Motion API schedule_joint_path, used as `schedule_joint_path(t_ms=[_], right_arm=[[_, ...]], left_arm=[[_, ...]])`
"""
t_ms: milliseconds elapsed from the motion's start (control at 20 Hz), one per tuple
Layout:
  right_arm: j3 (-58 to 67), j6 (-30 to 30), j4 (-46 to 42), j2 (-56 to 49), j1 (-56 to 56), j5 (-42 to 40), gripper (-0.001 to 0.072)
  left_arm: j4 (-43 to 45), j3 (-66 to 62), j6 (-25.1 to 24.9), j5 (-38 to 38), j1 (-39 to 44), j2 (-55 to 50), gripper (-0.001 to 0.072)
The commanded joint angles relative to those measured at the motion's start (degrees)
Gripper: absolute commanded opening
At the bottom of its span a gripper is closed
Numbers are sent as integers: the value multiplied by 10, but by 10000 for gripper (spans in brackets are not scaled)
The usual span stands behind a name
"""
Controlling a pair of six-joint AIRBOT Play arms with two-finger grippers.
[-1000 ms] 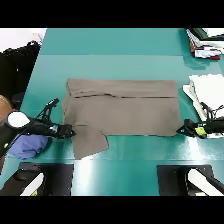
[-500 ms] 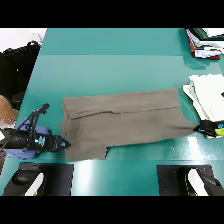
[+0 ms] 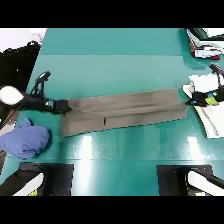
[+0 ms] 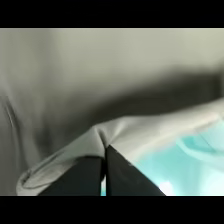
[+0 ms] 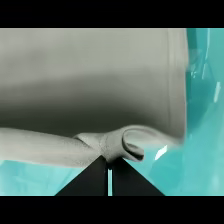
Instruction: Fold the shirts.
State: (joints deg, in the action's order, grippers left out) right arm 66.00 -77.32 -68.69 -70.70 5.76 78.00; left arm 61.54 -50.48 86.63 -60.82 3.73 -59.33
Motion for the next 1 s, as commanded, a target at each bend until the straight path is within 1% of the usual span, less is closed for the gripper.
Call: schedule_joint_path(t_ms=[0,100,150,200,250,300,350,550,600,650,700,750,850,950], right_arm=[[87,-7,36,-127,-24,-26,13],[128,-7,69,-175,-23,-24,15],[147,-7,84,-195,-23,-23,49],[167,-7,97,-213,-23,-22,287],[185,-6,105,-228,-23,-17,437],[202,-5,106,-240,-23,-10,452],[213,2,106,-246,-22,-3,452],[218,47,104,-245,14,51,451],[215,55,102,-245,31,65,452],[208,58,102,-245,49,74,452],[195,58,103,-245,69,78,453],[177,59,103,-246,87,77,454],[136,81,108,-249,116,61,454],[102,93,137,-261,132,42,454]], left_arm=[[6,-70,-18,75,0,-123,28],[6,-99,-18,100,0,-157,29],[6,-109,-16,110,0,-164,30],[4,-115,-16,118,0,-165,121],[-1,-121,-15,117,0,-165,395],[-2,-128,-15,106,0,-165,562],[-2,-137,-16,87,0,-164,549],[-3,-188,-16,-23,0,-164,544],[-7,-194,-16,-43,0,-164,368],[-8,-195,-16,-52,0,-164,156],[-10,-195,-16,-57,0,-164,65],[-12,-195,-16,-57,0,-164,60],[-29,-194,-16,-48,1,-164,59],[-35,-193,-16,-29,12,-164,59]])
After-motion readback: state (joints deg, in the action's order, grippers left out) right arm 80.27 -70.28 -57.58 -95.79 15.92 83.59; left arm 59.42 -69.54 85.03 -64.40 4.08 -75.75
